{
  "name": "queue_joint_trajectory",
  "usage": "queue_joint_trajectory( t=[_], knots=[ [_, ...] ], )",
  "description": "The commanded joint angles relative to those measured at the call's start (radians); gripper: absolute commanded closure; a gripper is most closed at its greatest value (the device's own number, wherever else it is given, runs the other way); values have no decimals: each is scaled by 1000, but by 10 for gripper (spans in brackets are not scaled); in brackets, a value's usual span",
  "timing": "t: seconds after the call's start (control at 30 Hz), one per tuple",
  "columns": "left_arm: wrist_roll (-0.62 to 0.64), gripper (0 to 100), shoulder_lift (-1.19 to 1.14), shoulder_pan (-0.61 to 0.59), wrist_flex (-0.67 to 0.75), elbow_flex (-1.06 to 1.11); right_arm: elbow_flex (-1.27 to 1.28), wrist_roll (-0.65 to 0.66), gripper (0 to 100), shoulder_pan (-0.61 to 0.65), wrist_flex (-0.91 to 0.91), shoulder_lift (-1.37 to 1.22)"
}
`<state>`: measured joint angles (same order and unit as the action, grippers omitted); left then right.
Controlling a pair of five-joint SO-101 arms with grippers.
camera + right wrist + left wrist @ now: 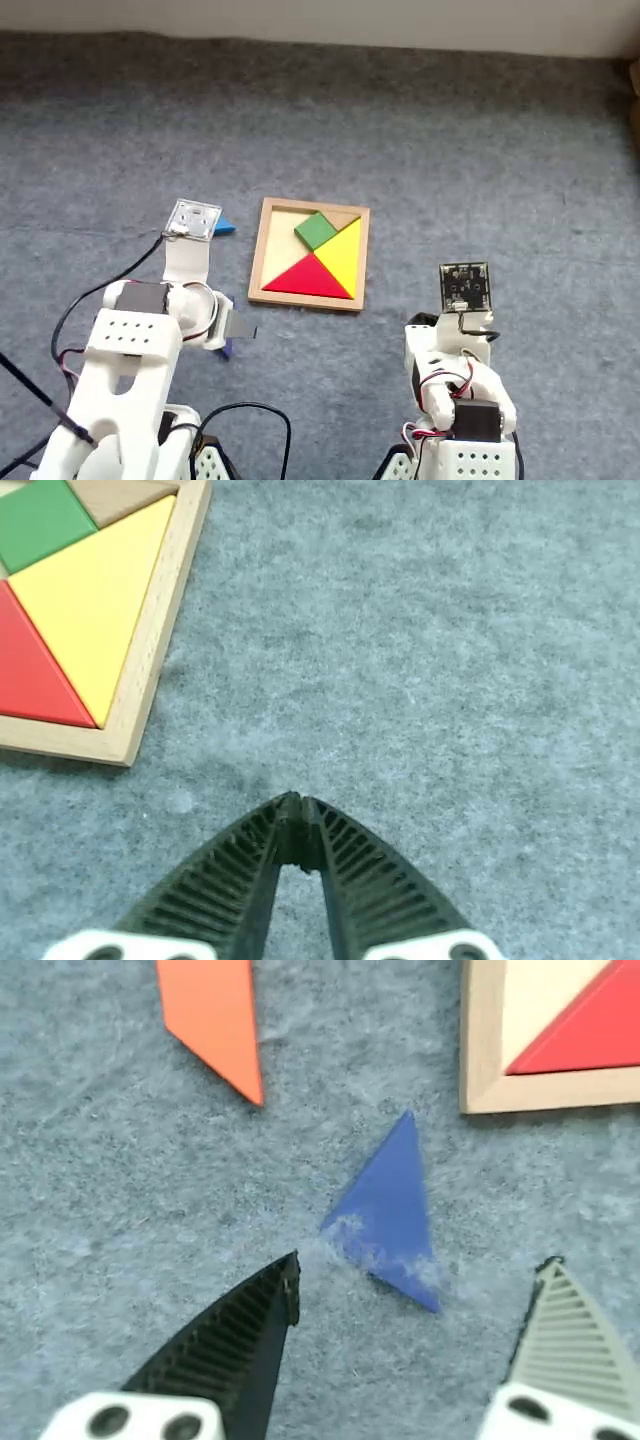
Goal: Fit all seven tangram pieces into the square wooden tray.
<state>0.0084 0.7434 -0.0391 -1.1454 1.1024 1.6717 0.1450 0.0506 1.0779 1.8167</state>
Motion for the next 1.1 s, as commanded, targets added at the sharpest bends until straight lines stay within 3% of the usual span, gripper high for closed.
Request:
queue_joint_trajectory(
  t=[0.0, 0.73, 1.07],
  knots=[
    [11, 649, -2, -5, 29, -1, 105, -6, 988, -31, 4, 5],
    [11, 668, -16, -19, 138, 96, 105, -5, 988, -58, 4, 7],
    [12, 671, -407, 4, 95, -137, 105, -5, 988, -58, 4, 7]
  ],
)
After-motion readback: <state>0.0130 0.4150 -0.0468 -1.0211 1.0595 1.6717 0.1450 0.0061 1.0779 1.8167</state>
